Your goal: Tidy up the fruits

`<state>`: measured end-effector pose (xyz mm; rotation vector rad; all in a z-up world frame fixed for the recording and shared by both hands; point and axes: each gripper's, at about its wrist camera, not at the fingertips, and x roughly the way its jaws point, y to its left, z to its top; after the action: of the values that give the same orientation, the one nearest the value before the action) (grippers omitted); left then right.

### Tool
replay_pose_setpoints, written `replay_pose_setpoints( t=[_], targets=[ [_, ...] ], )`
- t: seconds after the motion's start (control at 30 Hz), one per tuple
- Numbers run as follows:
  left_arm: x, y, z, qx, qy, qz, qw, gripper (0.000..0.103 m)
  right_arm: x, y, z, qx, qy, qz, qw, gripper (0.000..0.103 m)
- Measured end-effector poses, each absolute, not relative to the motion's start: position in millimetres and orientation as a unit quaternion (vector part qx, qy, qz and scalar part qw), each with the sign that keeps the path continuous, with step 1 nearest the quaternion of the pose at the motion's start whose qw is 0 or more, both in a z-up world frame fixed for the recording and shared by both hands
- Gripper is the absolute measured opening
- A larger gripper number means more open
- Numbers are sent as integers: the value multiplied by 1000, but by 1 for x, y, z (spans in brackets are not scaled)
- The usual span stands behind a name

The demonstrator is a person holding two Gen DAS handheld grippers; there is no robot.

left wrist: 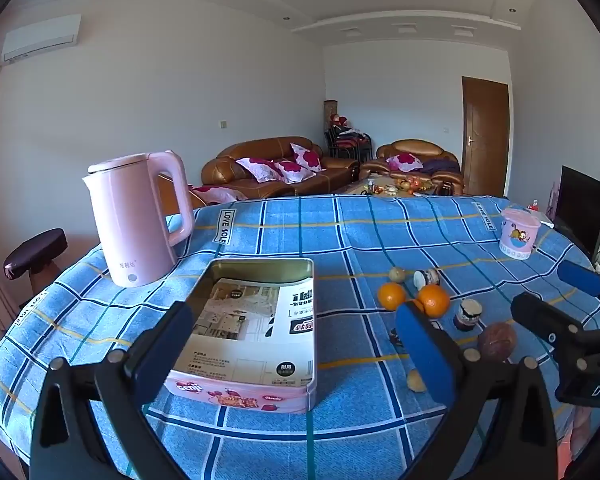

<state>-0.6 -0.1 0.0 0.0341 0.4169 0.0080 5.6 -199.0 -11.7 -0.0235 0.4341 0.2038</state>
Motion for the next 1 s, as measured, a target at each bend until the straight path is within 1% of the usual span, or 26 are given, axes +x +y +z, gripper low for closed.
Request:
replay_pose_setpoints(
  t=[1.0],
  targets=[
    [3,-1,-6,27,214,-1,977,103,6,-198,-14,-11,220,100,970,102]
  ],
)
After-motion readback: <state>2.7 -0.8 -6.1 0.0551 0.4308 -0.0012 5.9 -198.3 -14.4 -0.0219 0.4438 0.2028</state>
